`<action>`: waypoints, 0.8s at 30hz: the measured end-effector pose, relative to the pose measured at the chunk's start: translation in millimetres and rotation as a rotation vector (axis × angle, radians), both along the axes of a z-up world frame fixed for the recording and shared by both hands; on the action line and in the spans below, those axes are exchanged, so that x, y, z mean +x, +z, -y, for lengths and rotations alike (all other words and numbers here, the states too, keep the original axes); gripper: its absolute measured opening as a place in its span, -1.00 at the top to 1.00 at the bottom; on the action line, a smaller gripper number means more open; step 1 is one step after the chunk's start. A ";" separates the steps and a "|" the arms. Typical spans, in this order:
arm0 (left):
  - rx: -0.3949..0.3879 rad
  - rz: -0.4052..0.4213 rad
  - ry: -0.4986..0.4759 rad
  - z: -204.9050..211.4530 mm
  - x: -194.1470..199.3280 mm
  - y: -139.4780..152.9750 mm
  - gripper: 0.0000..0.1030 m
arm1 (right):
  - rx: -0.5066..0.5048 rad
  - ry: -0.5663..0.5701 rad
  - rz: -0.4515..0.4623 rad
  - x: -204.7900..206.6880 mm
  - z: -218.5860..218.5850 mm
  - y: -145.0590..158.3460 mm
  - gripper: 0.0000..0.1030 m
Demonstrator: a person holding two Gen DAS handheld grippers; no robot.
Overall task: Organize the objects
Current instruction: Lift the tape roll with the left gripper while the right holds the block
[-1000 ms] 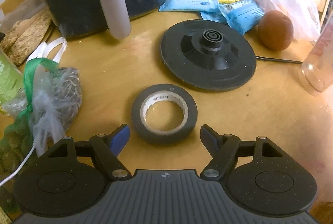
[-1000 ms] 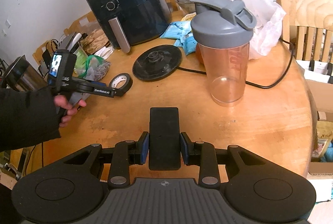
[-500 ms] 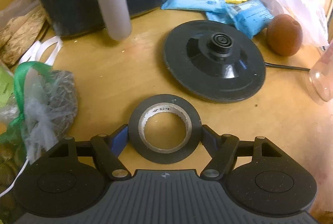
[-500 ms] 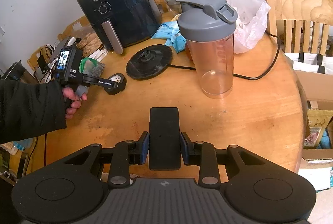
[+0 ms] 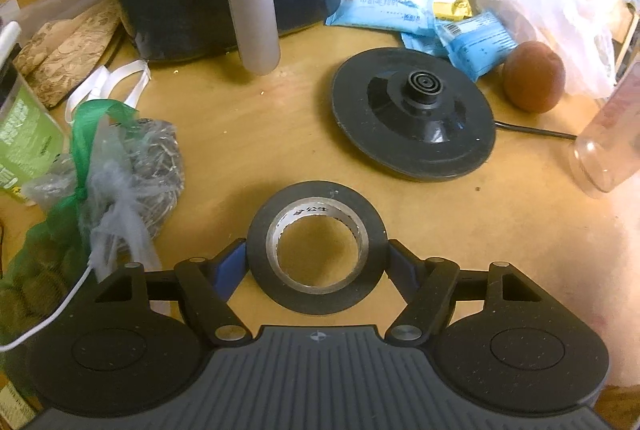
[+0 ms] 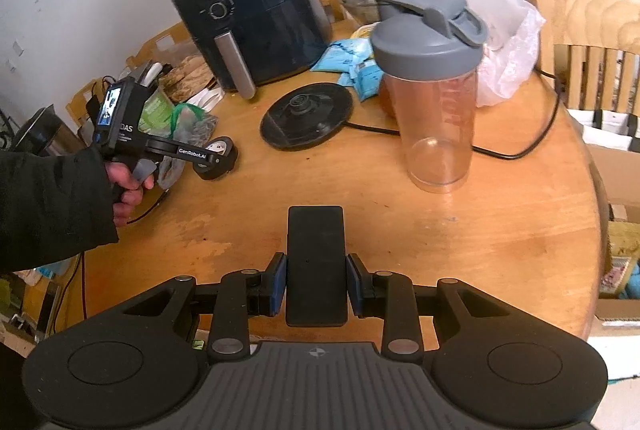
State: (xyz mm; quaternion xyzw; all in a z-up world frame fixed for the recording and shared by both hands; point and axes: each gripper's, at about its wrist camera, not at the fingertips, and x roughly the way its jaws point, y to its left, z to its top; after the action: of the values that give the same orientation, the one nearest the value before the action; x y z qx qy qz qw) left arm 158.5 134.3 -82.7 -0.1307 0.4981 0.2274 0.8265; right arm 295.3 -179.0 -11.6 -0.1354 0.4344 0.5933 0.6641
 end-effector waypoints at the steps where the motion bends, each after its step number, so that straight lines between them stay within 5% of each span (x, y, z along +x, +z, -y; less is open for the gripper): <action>1: 0.001 0.002 0.004 1.8 -2.0 2.9 -0.40 | 0.002 0.008 0.000 -0.8 -2.3 -0.1 0.34; 24: -0.020 0.074 0.071 37.8 -49.6 57.9 -0.40 | 0.039 0.193 -0.007 -13.2 -36.5 8.3 0.34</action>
State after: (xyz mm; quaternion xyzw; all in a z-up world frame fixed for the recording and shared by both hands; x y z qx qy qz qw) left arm 108.9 96.4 -24.8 -0.1647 0.4644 0.2464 0.8346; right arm 282.1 -142.6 -3.3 -0.1616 0.4100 0.6632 0.6050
